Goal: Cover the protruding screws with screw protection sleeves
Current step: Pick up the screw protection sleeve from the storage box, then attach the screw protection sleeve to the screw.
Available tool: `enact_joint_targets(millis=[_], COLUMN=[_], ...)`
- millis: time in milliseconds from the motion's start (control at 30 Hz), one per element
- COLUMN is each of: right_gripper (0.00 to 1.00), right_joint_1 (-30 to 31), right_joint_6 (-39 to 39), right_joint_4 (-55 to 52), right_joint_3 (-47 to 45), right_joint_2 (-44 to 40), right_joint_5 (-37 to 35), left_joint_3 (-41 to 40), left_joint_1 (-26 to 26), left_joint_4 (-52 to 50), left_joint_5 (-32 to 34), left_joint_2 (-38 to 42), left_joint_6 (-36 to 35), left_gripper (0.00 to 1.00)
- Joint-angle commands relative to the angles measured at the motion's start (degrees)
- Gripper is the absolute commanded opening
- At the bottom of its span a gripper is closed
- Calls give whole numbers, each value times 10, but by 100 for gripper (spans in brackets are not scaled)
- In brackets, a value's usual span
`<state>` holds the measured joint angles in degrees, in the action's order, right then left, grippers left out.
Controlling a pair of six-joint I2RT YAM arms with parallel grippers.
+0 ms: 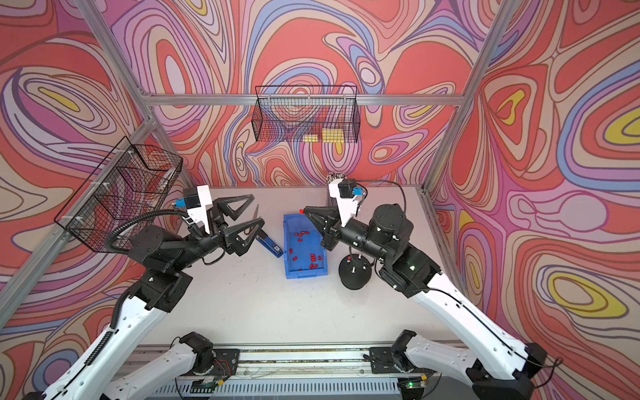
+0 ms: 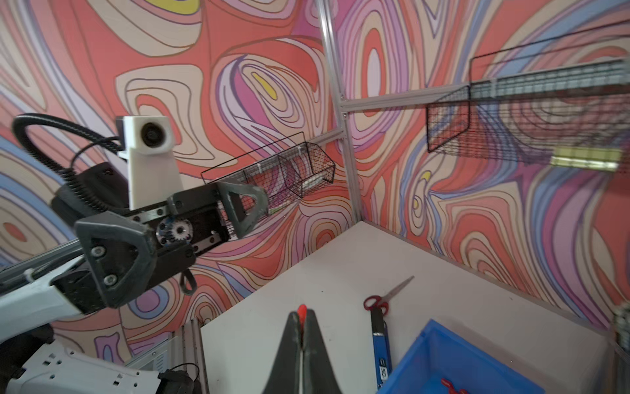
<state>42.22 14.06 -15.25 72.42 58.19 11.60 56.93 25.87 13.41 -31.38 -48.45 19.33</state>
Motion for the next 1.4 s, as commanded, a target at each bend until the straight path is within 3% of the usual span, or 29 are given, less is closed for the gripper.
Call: enact_joint_targets(millis=[0, 167, 333, 533, 700, 867, 1367], right_gripper=[0, 0, 0, 0, 0, 0, 0], right_joint_1=[3, 3, 3, -9, -82, -123, -179], right_joint_6=[38, 135, 174, 172, 130, 104, 72], right_joint_4=[-246, -474, -562, -531, -447, -394, -364], right_joint_3=[27, 67, 54, 12, -25, -40, -60], right_joint_2=[-9, 34, 101, 113, 122, 144, 175], right_joint_5=[-164, -312, -336, -348, -254, -208, -183], left_joint_3=[18, 27, 41, 41, 43, 43, 46], left_joint_1=[-3, -3, -2, -2, -2, -2, -2], left_joint_4=[-165, -221, -253, -262, -267, -270, -279], left_joint_5=[144, 243, 262, 265, 269, 268, 270], left_joint_2=[-1, -32, -64, -75, -80, -81, -85], left_joint_6=[-134, -159, -158, -153, -148, -150, -154], left_gripper=[99, 99, 99, 99, 99, 99, 99])
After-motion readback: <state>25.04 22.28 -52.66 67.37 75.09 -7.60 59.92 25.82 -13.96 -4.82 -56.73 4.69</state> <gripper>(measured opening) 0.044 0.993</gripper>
